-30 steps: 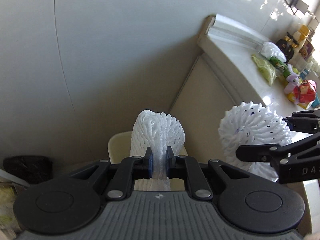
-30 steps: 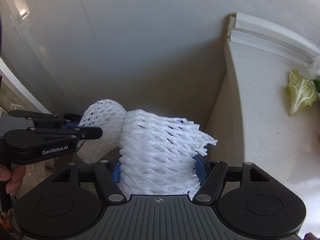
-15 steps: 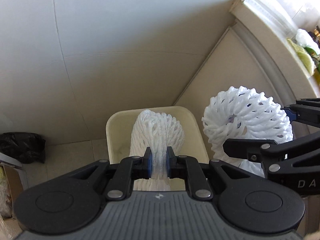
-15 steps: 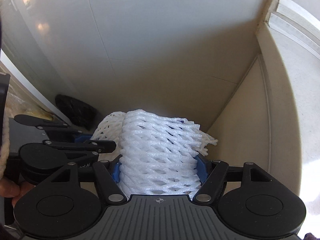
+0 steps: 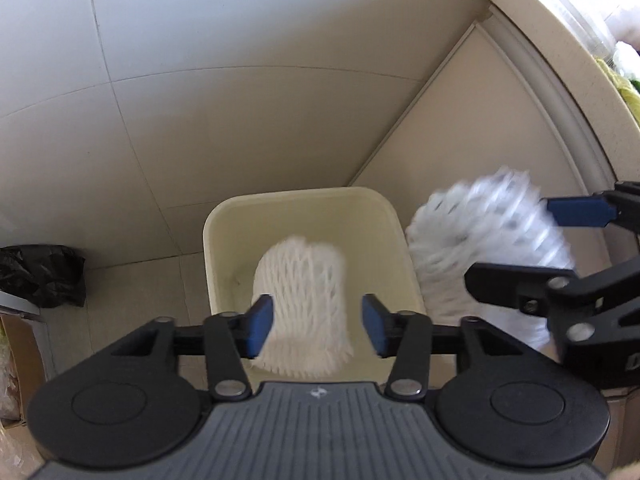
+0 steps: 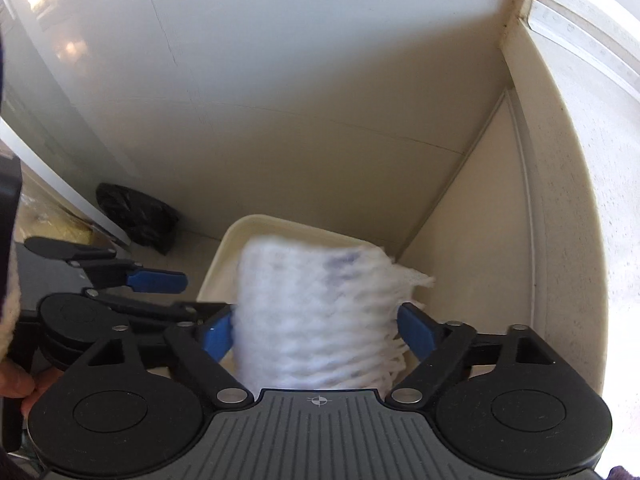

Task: Collect trash
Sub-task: 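Open both tools to drop the foam nets into the bin, then move both tools back up over the counter clutter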

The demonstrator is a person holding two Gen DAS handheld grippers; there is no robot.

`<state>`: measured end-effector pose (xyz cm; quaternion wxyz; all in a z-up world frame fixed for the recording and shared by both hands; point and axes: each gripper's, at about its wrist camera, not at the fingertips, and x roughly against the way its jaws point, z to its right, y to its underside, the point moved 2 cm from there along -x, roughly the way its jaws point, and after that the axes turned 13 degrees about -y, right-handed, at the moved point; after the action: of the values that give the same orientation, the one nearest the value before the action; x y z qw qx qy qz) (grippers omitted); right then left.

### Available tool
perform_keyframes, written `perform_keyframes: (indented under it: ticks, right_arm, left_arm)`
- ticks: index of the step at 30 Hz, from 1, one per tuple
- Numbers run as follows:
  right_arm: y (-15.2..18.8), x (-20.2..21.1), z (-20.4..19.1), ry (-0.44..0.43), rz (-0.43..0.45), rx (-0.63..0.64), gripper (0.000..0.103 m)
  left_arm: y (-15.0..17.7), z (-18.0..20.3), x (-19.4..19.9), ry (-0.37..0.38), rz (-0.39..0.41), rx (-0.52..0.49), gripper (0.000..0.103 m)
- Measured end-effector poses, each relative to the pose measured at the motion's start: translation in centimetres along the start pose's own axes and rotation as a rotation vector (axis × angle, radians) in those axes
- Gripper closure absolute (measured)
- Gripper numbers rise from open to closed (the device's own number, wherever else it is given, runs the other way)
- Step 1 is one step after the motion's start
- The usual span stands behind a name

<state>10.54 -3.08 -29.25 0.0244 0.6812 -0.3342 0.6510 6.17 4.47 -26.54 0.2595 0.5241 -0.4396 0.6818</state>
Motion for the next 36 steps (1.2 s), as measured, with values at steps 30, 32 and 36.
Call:
perform_keyframes:
  ticks: [30, 32, 36]
  right_arm:
    - [-0.3, 1.4, 0.5, -0.004, 0.018, 0.043, 0.009]
    - [-0.3, 2.1, 0.5, -0.022, 0.033, 0.041, 0.009]
    - [-0.1, 4.3, 0.0, -0.056, 0.095, 0.032, 0.009]
  left_arm:
    - [-0.3, -0.5, 0.8, -0.005, 0.003, 0.033, 0.025]
    - [-0.2, -0.6, 1.1, -0.005, 0.010, 0.042, 0.023]
    - [-0.1, -0.6, 2.1, -0.026, 0.032, 0.040, 0.019]
